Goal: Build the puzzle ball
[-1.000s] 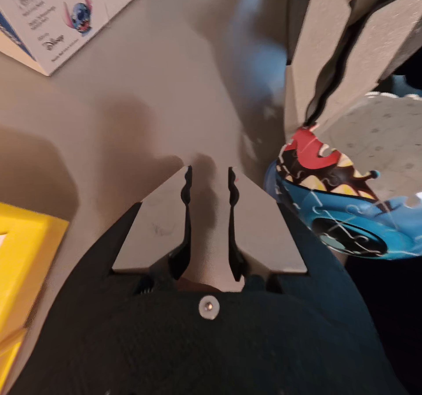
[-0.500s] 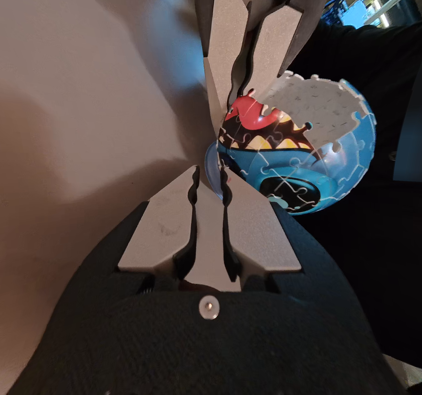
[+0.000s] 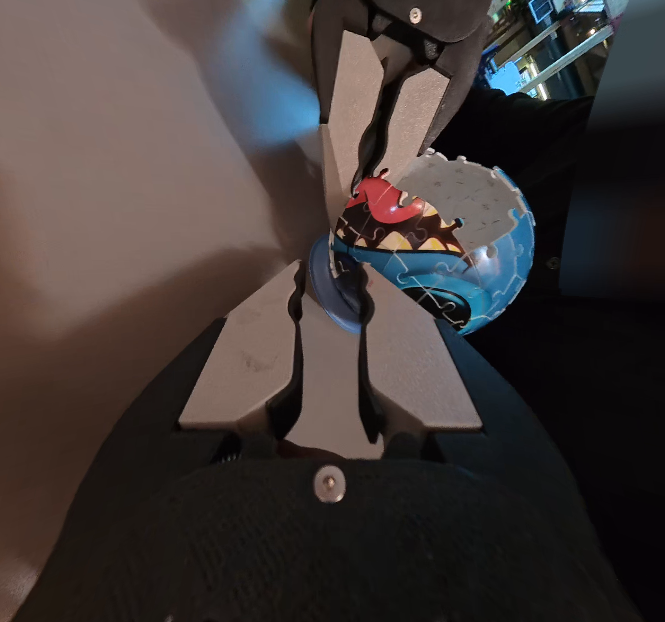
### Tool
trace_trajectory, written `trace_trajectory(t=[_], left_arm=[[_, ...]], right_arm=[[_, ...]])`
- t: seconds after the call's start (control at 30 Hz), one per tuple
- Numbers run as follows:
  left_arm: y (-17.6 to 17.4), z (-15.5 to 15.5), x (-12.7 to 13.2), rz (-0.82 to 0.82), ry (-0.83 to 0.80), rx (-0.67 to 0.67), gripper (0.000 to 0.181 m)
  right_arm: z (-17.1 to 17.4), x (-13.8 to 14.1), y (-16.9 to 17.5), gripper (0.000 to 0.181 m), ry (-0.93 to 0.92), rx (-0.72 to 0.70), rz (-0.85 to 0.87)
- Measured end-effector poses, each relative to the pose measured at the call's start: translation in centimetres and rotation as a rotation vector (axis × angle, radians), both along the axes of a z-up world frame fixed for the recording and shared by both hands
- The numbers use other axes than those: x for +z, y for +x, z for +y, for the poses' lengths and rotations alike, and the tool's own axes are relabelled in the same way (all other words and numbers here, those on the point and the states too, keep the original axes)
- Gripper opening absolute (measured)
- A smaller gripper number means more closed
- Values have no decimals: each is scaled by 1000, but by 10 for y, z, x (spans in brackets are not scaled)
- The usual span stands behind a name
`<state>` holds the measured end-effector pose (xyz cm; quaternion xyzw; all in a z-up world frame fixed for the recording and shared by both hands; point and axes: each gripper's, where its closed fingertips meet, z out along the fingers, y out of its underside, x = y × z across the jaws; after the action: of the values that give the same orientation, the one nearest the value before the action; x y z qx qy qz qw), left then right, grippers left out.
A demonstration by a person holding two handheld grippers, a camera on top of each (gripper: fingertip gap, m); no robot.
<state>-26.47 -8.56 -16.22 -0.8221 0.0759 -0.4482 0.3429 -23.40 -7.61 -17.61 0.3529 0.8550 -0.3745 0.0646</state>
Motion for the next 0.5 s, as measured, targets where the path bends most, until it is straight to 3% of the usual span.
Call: trace_trajectory(t=[0.13, 0.23, 0.33, 0.5], left_arm=[[-15, -1, -4, -14, -35, 45, 28], [-11, -7, 9, -90, -11, 16, 32], [-6, -10, 18, -144, -12, -4, 50], [5, -11, 25, -177, -19, -47, 53]], right_arm=[[-1, 2, 0, 0, -12, 10, -7], [-2, 1, 0, 0, -26, 7, -21], [-3, 1, 0, 0, -39, -1, -48], [-4, 1, 1, 0, -32, -8, -74]])
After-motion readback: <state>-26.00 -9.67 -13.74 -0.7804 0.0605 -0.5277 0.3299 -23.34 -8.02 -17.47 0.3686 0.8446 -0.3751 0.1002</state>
